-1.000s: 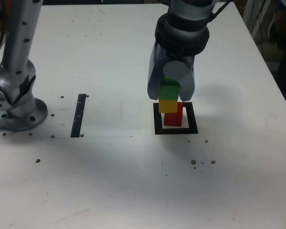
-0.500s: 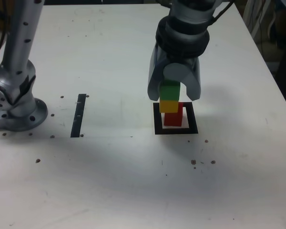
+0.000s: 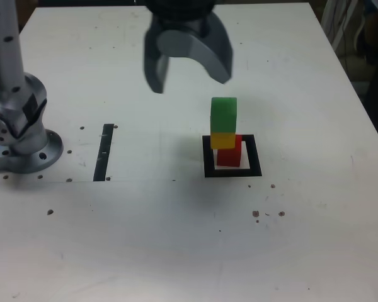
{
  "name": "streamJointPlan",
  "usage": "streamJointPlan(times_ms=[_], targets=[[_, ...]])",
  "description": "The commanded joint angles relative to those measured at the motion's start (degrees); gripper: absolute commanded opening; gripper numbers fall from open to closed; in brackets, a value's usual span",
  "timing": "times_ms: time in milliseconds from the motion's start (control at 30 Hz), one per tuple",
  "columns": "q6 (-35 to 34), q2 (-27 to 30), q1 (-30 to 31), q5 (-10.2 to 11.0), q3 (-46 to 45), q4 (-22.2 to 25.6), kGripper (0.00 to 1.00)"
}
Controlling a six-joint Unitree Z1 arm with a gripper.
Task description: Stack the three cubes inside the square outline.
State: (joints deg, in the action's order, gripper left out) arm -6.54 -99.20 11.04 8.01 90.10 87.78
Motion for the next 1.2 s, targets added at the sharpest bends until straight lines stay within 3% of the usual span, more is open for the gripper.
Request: streamJointPlan(times_ms=[0, 233, 433, 767, 1167], targets=[[0.18, 2.19, -0.20, -0.67, -3.67, -0.69, 0.99], [0.20, 8.30, -0.22, -4.84, -21.46, -10.07, 0.99], [0.46, 10.26, -0.76, -3.41, -30.07, -13.77, 0.99], [0.97, 8.38, -1.04, -4.59, -36.91, -20.68, 0.99], [1.82, 9.75, -3.04, -4.63, -42.79, -22.57, 0.99]])
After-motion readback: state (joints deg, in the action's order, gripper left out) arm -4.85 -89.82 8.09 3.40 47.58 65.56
